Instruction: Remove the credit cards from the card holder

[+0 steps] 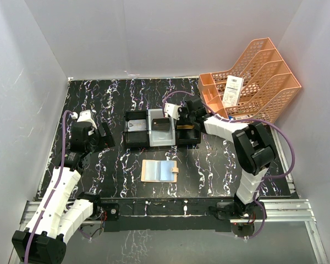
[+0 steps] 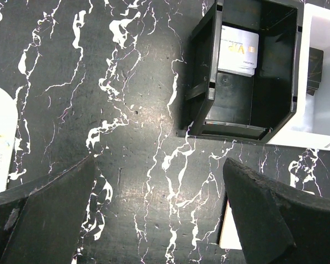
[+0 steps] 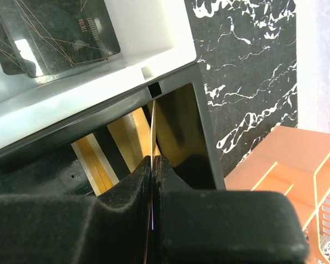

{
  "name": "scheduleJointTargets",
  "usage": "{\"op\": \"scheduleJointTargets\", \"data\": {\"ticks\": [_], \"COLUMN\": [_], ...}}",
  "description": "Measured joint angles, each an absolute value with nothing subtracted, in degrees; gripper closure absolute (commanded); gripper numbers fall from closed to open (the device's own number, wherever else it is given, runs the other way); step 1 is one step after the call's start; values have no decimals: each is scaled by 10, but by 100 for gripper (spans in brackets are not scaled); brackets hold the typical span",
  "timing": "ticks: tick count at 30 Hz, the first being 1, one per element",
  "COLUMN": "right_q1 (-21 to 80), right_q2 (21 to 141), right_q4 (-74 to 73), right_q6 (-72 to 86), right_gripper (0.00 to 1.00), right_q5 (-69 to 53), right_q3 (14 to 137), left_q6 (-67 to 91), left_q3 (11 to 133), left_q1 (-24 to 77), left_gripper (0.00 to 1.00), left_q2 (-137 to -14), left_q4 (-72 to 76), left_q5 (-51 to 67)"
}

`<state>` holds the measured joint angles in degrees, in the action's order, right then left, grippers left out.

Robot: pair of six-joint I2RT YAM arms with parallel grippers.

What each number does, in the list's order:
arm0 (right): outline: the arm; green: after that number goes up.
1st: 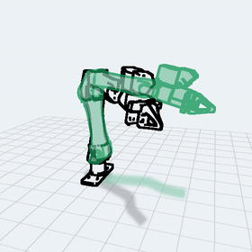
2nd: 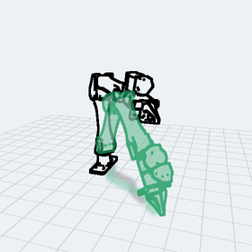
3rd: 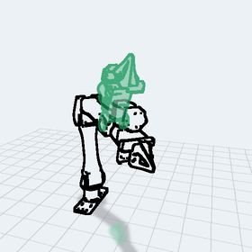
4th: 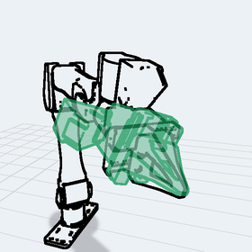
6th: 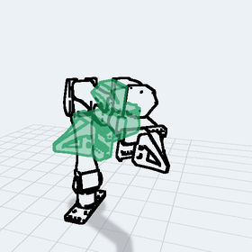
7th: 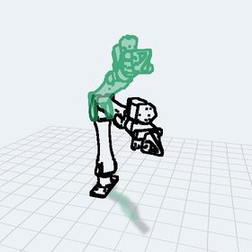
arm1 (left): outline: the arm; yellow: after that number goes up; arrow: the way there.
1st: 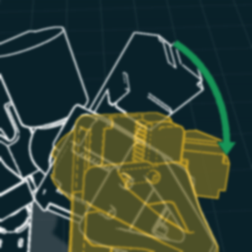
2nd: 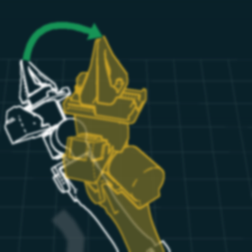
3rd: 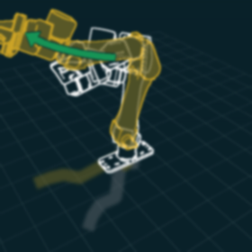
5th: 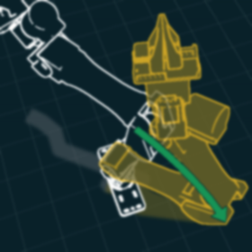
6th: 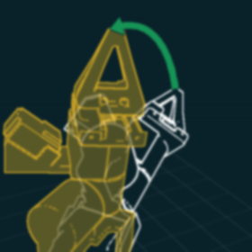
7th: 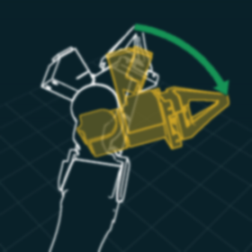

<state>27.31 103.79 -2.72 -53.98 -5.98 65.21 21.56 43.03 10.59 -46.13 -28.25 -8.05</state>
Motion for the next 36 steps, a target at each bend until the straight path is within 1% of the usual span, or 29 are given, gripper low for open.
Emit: {"op": "scheduleJointTargets", "data": {"ticks": [2, 5, 8, 12, 16, 24, 25, 26, 27, 36], "right_q1": [272, 272, 272, 272, 272, 272, 272, 271, 271, 265], "right_q2": [1052, 1069, 1074, 1074, 1075, 1090, 1090, 1090, 1090, 1080], "right_q4": [-27, -28, -28, -29, -29, -46, -50, -53, -54, -59], "right_q6": [-541, -542, -544, -546, -547, -550, -550, -550, -550, -542], "right_gripper": [97, 97, 94, 85, 83, 75, 73, 65, 63, 59], "right_q5": [-60, -60, -60, -62, -64, -66, -66, -66, -66, -68], "right_q3": [658, 661, 661, 662, 662, 662, 662, 662, 662, 661], "left_q6": [215, 214, 214, 214, 213, 210, 210, 210, 210, 206], "left_q3": [430, 430, 430, 430, 430, 430, 430, 429, 429, 429], "left_q1": [106, 106, 106, 106, 106, 106, 106, 106, 106, 106], "left_gripper": [1, 1, 1, 1, 1, 1, 1, 1, 1, 1], "left_q2": [-462, -465, -465, -465, -465, -467, -467, -467, -467, -476], "left_q4": [-283, -282, -282, -279, -274, -270, -270, -270, -270, -270], "left_q5": [-79, -77, -75, -74, -70, -68, -67, -66, -66, -55]}}
